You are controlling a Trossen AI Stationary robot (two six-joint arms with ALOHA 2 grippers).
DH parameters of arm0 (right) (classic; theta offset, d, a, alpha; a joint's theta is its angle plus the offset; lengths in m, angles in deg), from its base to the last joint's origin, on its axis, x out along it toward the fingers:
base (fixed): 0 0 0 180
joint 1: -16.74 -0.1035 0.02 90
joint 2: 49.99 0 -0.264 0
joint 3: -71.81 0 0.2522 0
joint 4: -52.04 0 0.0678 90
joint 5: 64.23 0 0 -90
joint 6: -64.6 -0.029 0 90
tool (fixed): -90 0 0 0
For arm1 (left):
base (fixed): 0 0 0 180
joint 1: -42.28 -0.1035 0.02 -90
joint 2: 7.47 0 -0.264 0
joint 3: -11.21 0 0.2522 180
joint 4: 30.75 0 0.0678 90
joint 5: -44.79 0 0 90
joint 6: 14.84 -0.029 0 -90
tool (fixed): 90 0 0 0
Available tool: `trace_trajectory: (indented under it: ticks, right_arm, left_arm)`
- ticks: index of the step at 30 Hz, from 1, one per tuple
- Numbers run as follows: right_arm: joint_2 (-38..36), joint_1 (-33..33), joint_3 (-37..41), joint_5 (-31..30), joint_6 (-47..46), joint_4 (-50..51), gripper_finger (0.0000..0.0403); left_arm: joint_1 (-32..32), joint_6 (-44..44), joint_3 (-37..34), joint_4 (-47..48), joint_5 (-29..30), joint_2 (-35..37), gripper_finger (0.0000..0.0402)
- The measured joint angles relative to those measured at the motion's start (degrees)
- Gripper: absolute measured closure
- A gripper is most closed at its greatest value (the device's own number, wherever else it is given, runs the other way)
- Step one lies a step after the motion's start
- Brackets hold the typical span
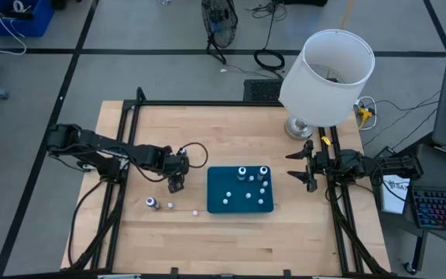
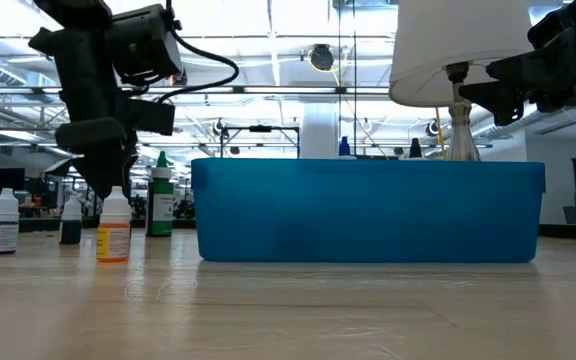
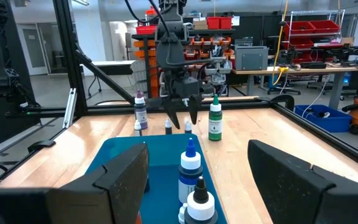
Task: Pick & Place food coloring
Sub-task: Put the small black food coloring bottle into the blue bin
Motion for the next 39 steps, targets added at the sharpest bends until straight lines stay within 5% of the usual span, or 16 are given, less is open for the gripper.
trace_trajectory:
  ticks: [39]
  right_arm:
    - [0.01, -0.01, -0.01, 0.00, 0.01, 0.02, 0.0140]
  left_arm:
    - [-3.98, -5.16, -0.15, -1.13, -3.65, -3.78, 0.0174]
